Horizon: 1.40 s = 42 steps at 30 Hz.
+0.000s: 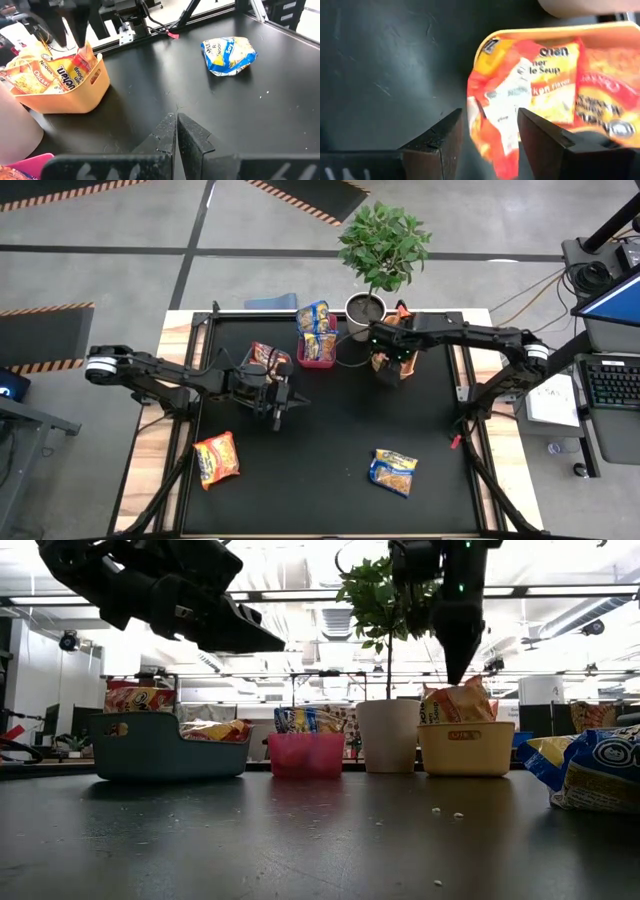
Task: Sort Maruchan noodles
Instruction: Put the blue noodle pack into the red bin
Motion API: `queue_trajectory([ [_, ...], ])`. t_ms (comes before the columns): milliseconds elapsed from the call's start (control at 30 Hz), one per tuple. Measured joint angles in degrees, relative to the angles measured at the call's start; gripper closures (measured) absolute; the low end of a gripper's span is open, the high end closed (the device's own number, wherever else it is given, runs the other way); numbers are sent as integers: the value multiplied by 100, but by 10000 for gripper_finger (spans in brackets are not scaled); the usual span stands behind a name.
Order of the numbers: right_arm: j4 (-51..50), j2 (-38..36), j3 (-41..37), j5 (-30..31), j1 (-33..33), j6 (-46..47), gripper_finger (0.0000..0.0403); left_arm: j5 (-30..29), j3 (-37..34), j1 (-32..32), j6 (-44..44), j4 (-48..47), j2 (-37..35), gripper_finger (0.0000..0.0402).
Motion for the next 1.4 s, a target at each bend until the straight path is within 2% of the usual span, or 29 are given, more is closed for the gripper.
queue_trajectory([
  [133,-321,-12,435,-229,231,745,225,2,64,-2,-118,-5,-96,402],
  [300,-157,-28,552,-594,914,1413,225,4,65,-29,-220,-56,-296,402],
  [600,1215,-28,-157,-649,2787,2868,243,11,65,-240,-319,-272,-820,402],
  [800,1675,-15,-719,-655,3988,4290,277,46,65,-291,-582,-476,-1146,402],
  [1033,1799,-13,-1314,-854,5124,5806,347,50,65,-291,-631,-584,-1225,402],
  [1233,2946,-13,-1977,-872,5502,6301,381,50,65,-286,-582,-580,-1153,402],
  [1400,3667,-9,-2524,-45,5367,6284,382,50,65,-286,-570,-564,-1134,402],
])
